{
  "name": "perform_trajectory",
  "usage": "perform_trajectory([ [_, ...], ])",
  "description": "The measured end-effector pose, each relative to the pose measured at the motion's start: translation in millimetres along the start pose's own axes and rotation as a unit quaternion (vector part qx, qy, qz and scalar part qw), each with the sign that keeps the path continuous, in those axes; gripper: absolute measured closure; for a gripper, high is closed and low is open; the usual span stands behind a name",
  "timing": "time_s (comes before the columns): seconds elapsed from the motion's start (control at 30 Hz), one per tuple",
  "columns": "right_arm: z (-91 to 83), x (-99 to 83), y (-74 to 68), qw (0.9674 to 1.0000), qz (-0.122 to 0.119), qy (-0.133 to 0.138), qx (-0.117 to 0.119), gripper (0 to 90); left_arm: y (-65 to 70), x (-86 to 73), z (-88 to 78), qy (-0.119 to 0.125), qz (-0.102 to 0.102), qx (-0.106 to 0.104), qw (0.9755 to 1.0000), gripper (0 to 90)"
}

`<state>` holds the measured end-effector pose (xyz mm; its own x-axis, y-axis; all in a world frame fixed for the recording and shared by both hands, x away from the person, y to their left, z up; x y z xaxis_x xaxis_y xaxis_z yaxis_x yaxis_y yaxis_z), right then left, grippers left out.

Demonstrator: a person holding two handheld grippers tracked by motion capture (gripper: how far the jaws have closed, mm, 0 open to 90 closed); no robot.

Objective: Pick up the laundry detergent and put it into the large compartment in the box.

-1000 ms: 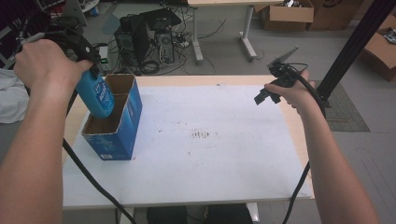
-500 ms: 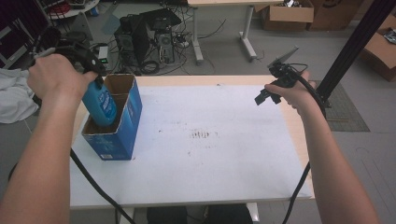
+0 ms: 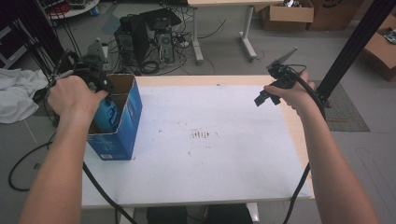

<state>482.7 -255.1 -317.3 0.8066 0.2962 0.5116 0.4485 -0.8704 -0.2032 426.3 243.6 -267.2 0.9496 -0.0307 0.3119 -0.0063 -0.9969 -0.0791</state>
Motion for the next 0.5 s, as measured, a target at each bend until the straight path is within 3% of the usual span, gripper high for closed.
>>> perform_trajectory([
  [0.23, 0.4, -2.0, 1.4, 1.0000, -0.003, -0.003, -0.001, 21.9, 3.0, -6.5, 28.6, -0.010, -0.002, -0.005, 0.9999, 38.6],
  [0.5, 0.1, -3.3, 5.5, 1.0000, 0.001, -0.004, -0.002, 21.9, 3.9, -12.1, 49.4, -0.021, 0.005, 0.003, 0.9998, 38.6],
])
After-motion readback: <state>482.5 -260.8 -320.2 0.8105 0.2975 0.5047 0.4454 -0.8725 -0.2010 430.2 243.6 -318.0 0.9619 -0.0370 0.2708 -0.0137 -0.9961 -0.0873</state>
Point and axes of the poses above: each handheld gripper's, and its own axes: z roughly forward along the jaws, x roughly out of its top, y roughly to its right, the point moved 6 cm from there along z, roughly forward along the jaws, and after that the axes turned 13 degrees about y, right-handed, at the moved point
